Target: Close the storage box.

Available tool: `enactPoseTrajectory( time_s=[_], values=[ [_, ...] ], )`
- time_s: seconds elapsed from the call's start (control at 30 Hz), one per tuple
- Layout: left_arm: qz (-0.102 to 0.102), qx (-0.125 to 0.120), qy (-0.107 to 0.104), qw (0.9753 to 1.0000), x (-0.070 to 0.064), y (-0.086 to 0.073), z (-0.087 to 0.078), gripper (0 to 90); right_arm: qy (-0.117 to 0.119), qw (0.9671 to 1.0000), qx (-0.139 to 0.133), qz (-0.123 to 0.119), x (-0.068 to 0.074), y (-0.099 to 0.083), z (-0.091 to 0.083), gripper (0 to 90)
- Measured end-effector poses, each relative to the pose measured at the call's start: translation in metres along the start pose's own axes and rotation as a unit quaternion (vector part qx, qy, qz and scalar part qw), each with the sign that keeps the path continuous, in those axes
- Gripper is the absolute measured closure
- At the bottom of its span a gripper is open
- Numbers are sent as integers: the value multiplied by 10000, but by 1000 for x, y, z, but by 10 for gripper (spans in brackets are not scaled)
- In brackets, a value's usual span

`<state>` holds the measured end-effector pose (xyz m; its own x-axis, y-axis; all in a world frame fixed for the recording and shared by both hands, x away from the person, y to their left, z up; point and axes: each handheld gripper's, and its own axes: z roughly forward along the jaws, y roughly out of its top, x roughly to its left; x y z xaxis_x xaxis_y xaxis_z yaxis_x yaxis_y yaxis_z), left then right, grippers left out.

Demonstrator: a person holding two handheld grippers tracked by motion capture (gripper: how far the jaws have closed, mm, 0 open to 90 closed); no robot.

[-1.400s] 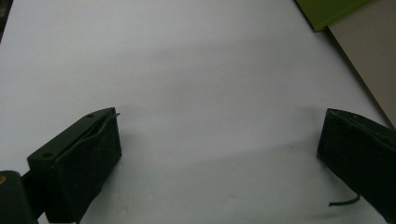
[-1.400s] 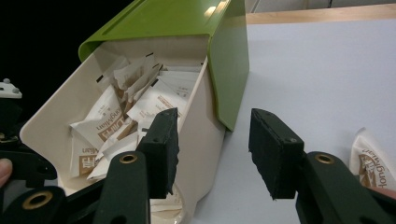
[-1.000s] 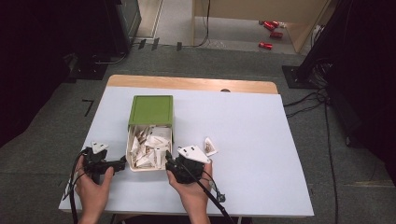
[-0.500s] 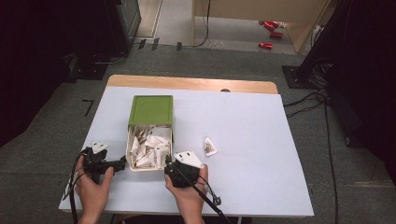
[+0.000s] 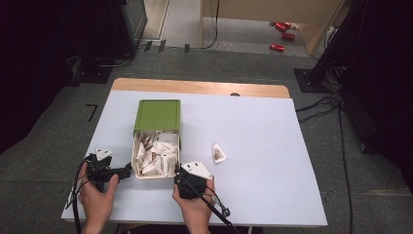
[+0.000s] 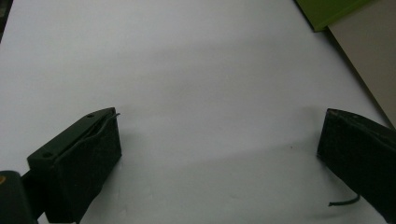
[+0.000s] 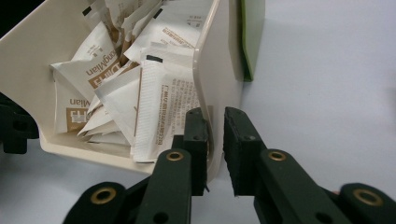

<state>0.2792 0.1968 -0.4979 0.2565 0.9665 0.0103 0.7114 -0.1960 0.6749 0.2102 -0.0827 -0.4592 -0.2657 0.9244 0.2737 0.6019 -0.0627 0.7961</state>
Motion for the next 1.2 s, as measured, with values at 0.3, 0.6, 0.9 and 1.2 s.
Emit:
enactPoseTrajectory(
  time_s=[0.3, 0.6, 0.9, 1.2],
  values=[
    [1, 2, -1, 10000, 0, 0, 0, 0, -177, 9998, -71, -99, 5, 0, 0, 861],
    [1, 3, -1, 10000, 0, 0, 0, 0, -343, 9994, 67, -60, 10, 4, -1, 873],
    [1, 3, -2, 10000, 0, 0, 0, 0, -373, 9992, 107, -3, 11, 14, 2, 875],
    [-1, 5, -4, 10000, 0, 0, 0, 0, -401, 9991, 120, 46, 8, 20, 10, 874]
  ],
)
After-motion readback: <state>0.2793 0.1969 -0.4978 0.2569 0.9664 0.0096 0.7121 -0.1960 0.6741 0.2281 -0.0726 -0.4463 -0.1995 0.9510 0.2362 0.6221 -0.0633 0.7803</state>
